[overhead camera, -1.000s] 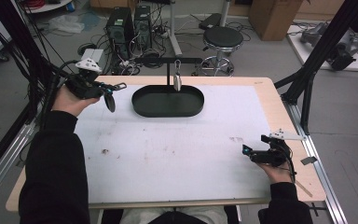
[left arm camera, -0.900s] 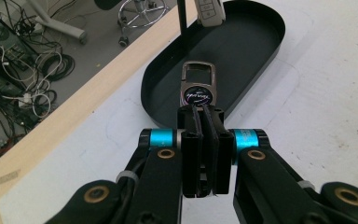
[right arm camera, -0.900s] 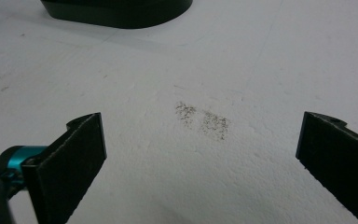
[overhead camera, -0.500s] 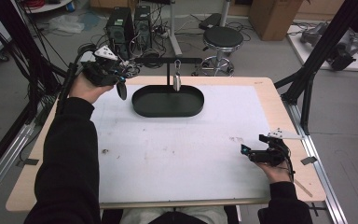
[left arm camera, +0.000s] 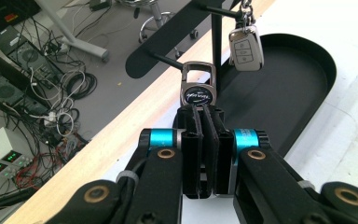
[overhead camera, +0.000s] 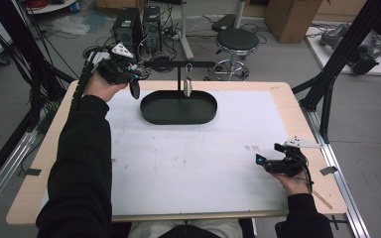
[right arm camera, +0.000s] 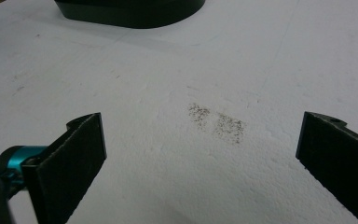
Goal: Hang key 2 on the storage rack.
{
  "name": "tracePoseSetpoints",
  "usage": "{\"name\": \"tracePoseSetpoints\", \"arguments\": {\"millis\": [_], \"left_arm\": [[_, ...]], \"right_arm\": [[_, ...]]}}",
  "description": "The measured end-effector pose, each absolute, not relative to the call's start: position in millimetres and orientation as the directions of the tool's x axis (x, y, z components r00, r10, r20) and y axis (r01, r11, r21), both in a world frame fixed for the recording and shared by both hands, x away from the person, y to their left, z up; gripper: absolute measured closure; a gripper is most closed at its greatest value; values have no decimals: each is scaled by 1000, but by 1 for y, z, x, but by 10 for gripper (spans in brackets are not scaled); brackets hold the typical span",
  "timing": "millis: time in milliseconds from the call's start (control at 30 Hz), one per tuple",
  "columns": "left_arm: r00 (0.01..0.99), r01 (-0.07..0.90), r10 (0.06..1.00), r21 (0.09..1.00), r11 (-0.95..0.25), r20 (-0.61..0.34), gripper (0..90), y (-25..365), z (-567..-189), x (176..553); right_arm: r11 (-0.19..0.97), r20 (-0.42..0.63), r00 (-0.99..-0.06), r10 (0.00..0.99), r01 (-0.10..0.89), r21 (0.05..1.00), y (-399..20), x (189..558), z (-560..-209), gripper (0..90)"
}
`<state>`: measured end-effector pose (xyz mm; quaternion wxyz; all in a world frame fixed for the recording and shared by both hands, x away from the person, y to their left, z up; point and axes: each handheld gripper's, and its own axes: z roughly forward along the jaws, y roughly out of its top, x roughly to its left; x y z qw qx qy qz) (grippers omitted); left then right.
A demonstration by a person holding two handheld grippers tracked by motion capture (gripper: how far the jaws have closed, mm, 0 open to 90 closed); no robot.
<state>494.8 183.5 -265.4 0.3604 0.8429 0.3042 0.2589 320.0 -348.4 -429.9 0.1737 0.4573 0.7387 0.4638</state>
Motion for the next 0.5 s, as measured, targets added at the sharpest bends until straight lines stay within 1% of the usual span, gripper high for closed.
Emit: {"name": "tracePoseSetpoints", "arguments": {"millis": [167, 333, 500], "left_arm": [[679, 307, 698, 776, -551, 227, 857, 180, -267, 498], [666, 332, 711, 763, -554, 227, 856, 181, -273, 503], [658, 334, 718, 767, -547, 227, 856, 180, -276, 507]], "right_arm": [[135, 182, -514, 838, 519, 844, -350, 319, -430, 7], [140, 181, -519, 835, 519, 843, -351, 319, -430, 7], [140, 182, -522, 833, 519, 843, -351, 320, -431, 7]]}}
